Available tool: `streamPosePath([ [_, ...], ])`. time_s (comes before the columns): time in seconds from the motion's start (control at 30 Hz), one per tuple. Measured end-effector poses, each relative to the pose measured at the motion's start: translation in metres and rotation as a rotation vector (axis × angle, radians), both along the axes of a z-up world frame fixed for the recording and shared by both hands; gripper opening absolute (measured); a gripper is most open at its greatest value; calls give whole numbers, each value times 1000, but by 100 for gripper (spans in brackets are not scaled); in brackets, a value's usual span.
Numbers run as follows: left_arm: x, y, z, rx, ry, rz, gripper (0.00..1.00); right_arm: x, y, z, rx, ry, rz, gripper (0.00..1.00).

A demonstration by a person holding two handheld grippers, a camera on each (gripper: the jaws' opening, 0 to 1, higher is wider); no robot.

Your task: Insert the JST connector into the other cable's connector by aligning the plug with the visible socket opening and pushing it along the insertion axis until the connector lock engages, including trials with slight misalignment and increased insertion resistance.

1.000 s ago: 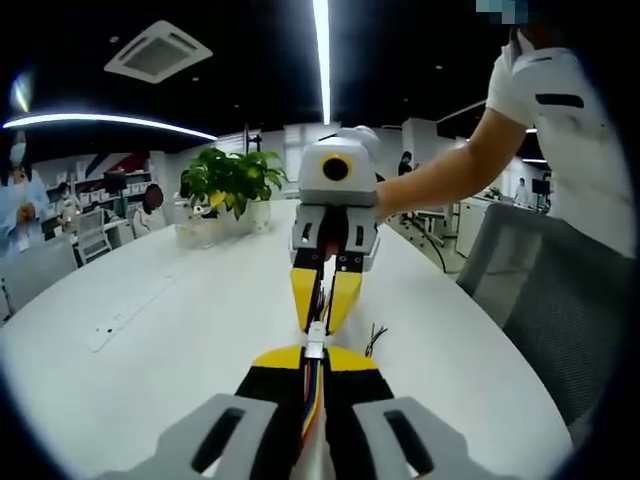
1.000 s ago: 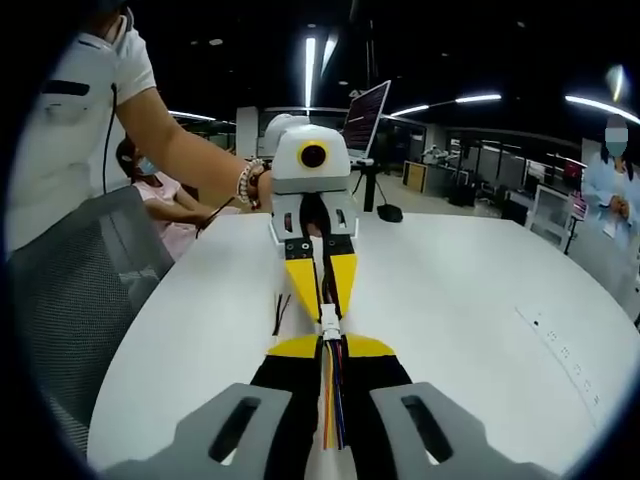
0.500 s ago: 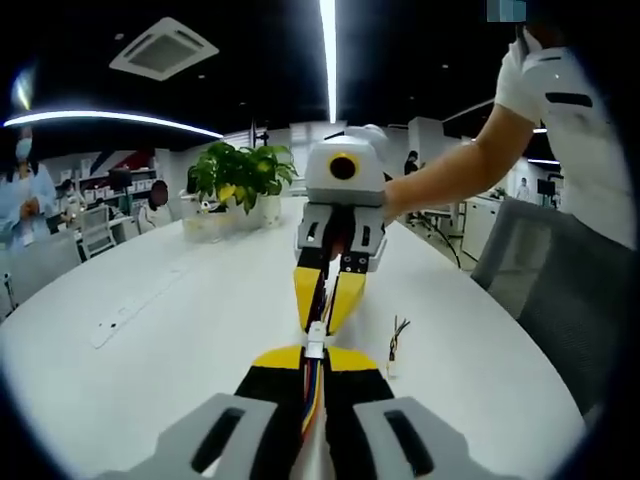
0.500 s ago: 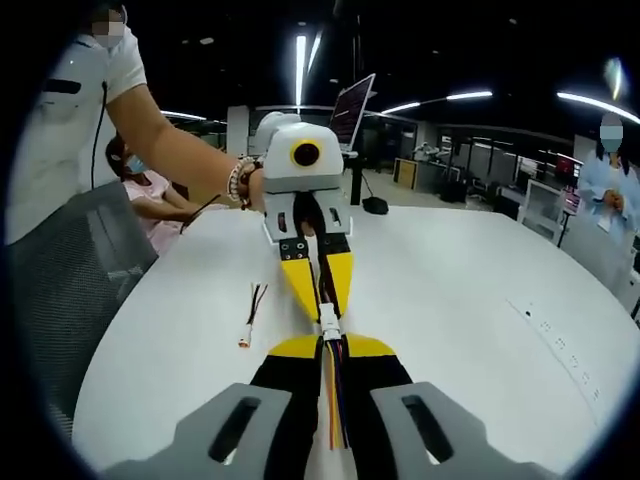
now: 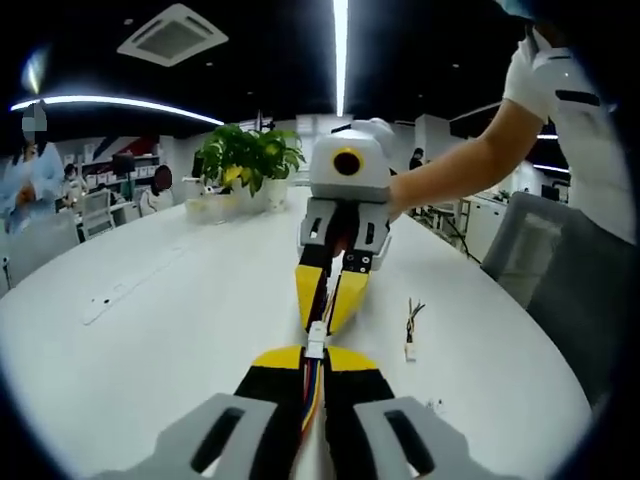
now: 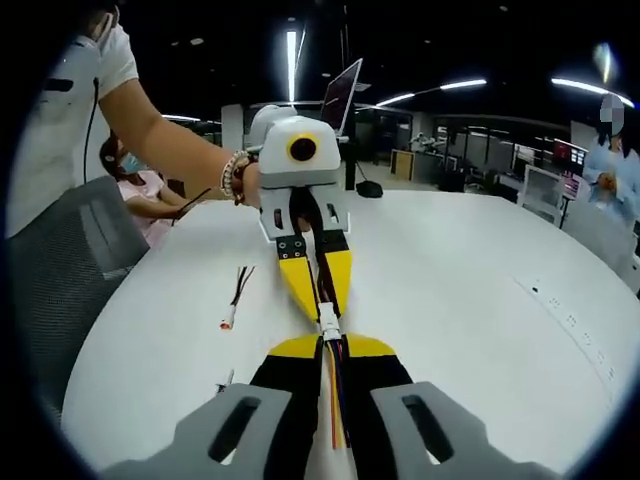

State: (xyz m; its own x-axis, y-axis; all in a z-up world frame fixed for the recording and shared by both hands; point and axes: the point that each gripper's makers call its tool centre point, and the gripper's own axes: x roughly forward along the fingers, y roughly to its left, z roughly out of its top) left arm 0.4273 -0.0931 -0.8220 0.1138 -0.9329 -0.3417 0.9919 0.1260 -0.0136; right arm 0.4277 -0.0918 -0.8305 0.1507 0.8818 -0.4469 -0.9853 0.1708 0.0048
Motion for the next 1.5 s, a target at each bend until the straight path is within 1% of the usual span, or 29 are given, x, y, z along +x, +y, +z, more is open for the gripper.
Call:
streamPosePath([
  [0.3,3,5,-15,36,16,0,0,0,3,-15,-21,16,-2,4],
  [0.6,6,5,-20,46,23,9,0,1,1,-19,-30,18,-8,5],
  [0.87,8,5,-27,74,21,7,0,0,1,-23,-41,22,-10,5],
  [0.93,9,6,-29,92,10,10,0,1,1,-24,-46,20,-14,5],
  [1.33,13,6,-31,94,10,14,1,0,2,-26,-49,28,-18,6],
  [1.47,15,7,-31,94,11,21,4,0,2,-26,-49,26,-19,8],
  [1.5,15,8,-31,95,13,21,6,0,2,-26,-49,25,-22,8],
])
